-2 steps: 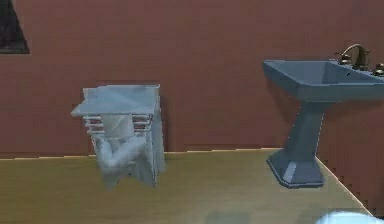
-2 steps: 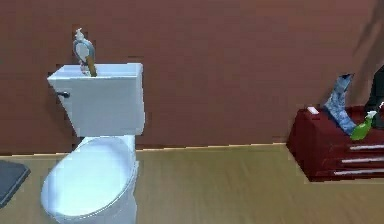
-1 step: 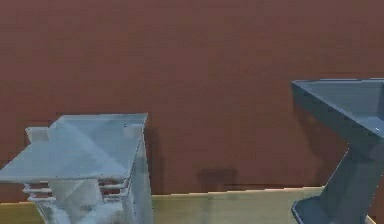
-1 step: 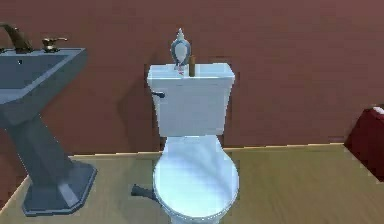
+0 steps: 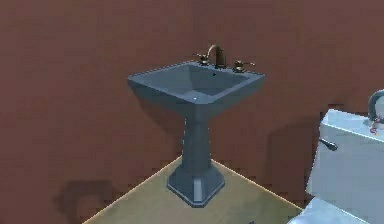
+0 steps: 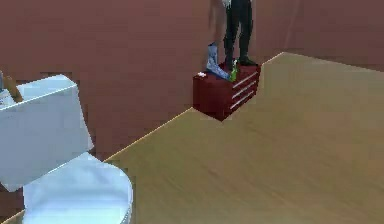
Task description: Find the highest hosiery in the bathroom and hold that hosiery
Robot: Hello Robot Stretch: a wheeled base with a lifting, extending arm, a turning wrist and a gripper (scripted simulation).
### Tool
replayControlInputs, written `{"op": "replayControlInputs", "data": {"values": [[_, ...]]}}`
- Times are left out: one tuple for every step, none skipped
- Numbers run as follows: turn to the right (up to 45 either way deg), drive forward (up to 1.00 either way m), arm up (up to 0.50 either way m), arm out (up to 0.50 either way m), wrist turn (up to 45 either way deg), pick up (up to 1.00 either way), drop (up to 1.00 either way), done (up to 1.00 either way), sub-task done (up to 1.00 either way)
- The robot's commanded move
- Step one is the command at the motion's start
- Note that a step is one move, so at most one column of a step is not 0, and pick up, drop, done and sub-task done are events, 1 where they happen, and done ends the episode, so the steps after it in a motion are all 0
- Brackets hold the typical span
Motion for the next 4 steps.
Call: {"op": "replayControlInputs", "data": {"values": [[45.0, 0.00, 0.00, 0.00, 0.0, 0.00, 0.00, 0.00, 0.00], [45.0, 0.00, 0.00, 0.00, 0.0, 0.00, 0.00, 0.00, 0.00], [42.0, 0.00, 0.00, 0.00, 0.0, 0.00, 0.00, 0.00, 0.00], [0.0, 0.60, 0.00, 0.00, 0.0, 0.00, 0.00, 0.00, 0.00]]}}
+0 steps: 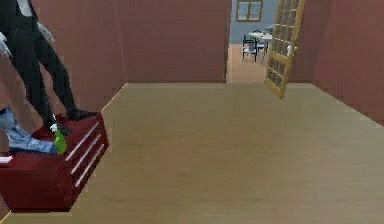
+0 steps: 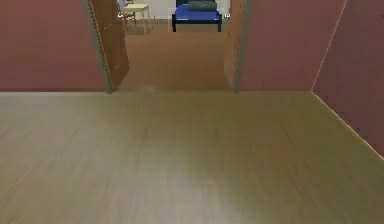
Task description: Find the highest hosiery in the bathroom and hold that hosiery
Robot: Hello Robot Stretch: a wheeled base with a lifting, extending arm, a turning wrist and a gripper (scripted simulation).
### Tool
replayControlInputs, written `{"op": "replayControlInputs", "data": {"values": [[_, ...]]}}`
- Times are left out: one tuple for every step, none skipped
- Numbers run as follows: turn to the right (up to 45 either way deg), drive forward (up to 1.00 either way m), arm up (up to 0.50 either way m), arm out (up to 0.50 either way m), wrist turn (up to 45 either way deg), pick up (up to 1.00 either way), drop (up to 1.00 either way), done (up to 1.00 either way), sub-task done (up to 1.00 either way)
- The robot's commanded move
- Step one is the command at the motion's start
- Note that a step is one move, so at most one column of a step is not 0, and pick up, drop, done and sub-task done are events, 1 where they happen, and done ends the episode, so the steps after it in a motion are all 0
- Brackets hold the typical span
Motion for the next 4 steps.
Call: {"op": "replayControlInputs", "data": {"values": [[-18.0, 0.00, 0.00, 0.00, 0.0, 0.00, 0.00, 0.00, 0.00], [0.0, 0.90, 0.00, 0.00, 0.0, 0.00, 0.00, 0.00, 0.00], [-45.0, 0.00, 0.00, 0.00, 0.0, 0.00, 0.00, 0.00, 0.00], [-45.0, 0.00, 0.00, 0.00, 0.0, 0.00, 0.00, 0.00, 0.00]]}}
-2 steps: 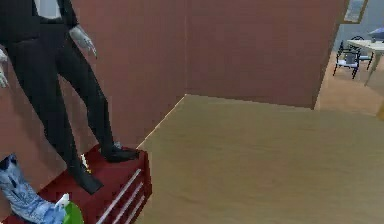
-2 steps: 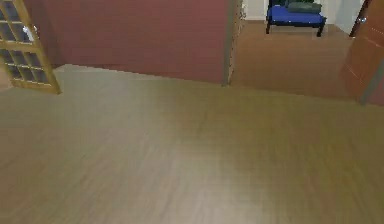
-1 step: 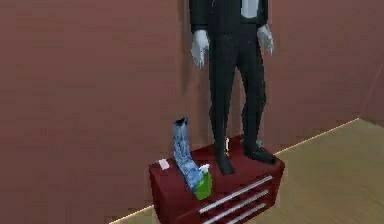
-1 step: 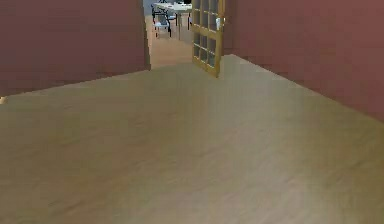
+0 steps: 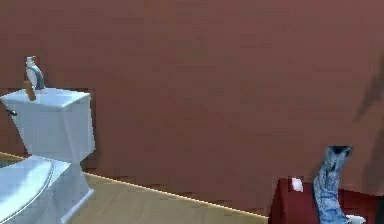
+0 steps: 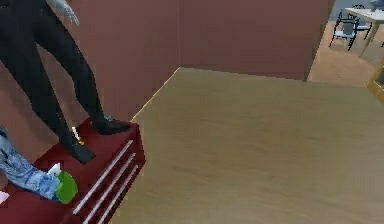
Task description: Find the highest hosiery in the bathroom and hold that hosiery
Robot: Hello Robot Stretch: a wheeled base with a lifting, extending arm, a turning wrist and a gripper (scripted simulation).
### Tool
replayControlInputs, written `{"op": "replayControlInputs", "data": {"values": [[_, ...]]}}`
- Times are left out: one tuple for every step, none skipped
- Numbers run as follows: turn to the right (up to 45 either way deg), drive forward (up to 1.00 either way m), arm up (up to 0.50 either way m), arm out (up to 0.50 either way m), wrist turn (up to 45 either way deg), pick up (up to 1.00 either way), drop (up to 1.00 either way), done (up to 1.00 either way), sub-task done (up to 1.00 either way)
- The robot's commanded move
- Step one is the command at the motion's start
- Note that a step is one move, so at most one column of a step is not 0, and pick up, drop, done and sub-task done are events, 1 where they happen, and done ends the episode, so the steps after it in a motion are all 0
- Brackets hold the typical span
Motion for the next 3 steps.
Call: {"op": "replayControlInputs", "data": {"values": [[-42.0, 0.00, 0.00, 0.00, 0.0, 0.00, 0.00, 0.00, 0.00], [45.0, 0.00, 0.00, 0.00, 0.0, 0.00, 0.00, 0.00, 0.00], [30.0, 0.00, 0.00, 0.00, 0.0, 0.00, 0.00, 0.00, 0.00]]}}
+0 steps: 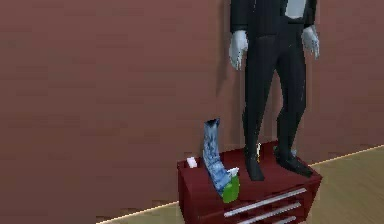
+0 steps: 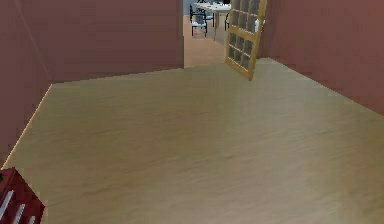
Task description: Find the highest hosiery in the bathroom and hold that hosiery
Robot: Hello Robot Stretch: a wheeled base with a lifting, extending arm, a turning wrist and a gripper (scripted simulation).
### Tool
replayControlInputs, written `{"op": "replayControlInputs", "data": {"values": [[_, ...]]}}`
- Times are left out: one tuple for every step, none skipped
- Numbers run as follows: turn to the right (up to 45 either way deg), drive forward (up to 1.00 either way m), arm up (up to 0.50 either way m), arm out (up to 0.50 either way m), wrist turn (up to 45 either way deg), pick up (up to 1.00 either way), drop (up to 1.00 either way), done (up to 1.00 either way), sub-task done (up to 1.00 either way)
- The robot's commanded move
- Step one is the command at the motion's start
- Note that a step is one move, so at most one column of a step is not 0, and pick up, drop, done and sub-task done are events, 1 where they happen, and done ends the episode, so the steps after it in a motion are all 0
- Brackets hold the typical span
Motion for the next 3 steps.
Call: {"op": "replayControlInputs", "data": {"values": [[0.0, 0.45, 0.00, 0.00, 0.0, 0.00, 0.00, 0.00, 0.00], [-45.0, 0.00, 0.00, 0.00, 0.0, 0.00, 0.00, 0.00, 0.00], [-24.0, 0.00, 0.00, 0.00, 0.0, 0.00, 0.00, 0.00, 0.00]]}}
